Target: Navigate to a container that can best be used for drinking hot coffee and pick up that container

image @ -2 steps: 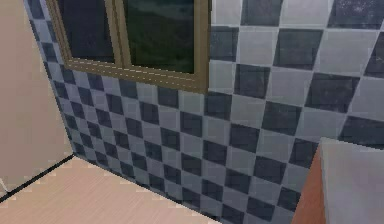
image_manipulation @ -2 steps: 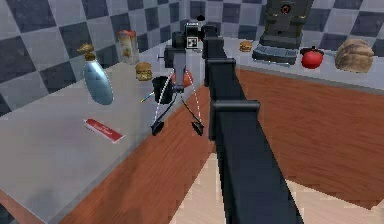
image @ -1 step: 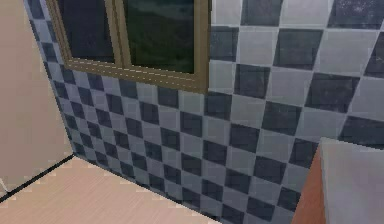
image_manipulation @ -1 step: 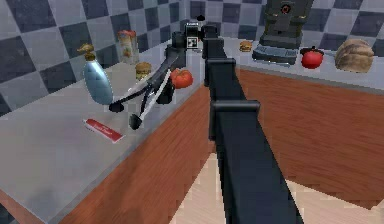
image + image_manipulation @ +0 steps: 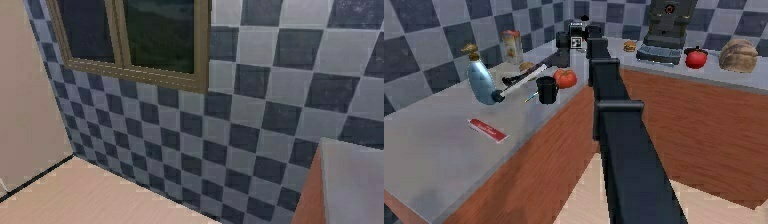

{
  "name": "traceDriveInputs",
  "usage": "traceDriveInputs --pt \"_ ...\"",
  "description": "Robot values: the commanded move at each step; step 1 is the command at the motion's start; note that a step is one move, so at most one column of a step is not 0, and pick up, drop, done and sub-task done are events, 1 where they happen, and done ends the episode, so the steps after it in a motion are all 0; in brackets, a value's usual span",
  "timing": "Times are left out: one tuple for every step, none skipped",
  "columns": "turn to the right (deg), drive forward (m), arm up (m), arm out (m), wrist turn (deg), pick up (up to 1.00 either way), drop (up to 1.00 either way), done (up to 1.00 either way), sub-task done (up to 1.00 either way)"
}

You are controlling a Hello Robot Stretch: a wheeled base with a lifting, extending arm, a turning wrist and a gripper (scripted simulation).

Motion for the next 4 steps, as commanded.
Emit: traceDriveInputs --pt "0.0 0.0 0.0 0.0 45.0 0.0 0.0 0.0 0.0" --pt "0.0 0.0 0.0 0.0 18.0 0.0 0.0 0.0 0.0" --pt "0.0 0.0 -0.16 0.0 0.0 0.0 0.0 0.0 0.0" --pt "0.0 0.0 0.0 0.0 0.0 1.0 0.0 0.0 0.0"
